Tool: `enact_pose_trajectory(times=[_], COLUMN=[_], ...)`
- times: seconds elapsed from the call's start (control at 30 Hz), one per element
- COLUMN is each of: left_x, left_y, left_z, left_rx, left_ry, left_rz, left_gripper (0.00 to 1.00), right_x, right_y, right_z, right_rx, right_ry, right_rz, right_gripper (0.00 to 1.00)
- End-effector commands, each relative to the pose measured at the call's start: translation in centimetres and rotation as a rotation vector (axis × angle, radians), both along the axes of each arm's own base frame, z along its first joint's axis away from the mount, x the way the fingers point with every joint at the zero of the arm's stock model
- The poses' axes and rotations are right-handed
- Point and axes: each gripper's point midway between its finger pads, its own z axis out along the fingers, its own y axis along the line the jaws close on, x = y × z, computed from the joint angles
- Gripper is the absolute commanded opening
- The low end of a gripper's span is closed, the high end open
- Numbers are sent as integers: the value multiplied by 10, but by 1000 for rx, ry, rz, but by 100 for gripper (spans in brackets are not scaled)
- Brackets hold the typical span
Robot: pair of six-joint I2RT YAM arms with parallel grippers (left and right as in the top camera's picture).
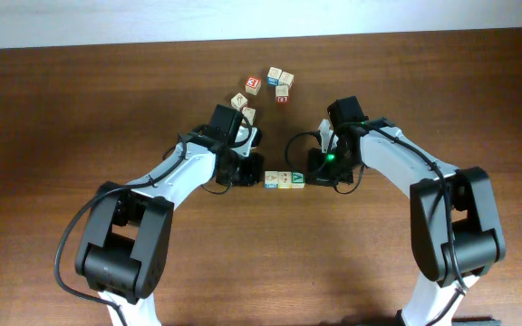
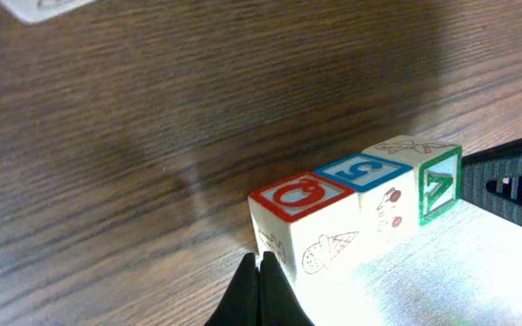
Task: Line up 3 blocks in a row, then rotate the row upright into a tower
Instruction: 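Hold the three-block row between both grippers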
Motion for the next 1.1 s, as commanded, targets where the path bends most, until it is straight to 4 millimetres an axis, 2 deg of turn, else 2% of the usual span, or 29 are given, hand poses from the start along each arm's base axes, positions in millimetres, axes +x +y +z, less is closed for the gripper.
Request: enact_pose_trajectory(times=[0.0, 0.33, 1.07], left_x=[4, 4, -4], left_y=[0, 0, -15], left_z=[-1, -1, 3], left_rx=[2, 0, -48], left_ry=[19, 24, 49], left_rz=[44, 52, 34], left_gripper=[0, 0, 0], right_x=[0, 1, 3], right_y=[4, 4, 10], right_z=[-10, -11, -8], right_rx=[18, 19, 54], right_ry=[36, 32, 11], right_rz=[-13, -12, 25], right_gripper=[4, 4, 5])
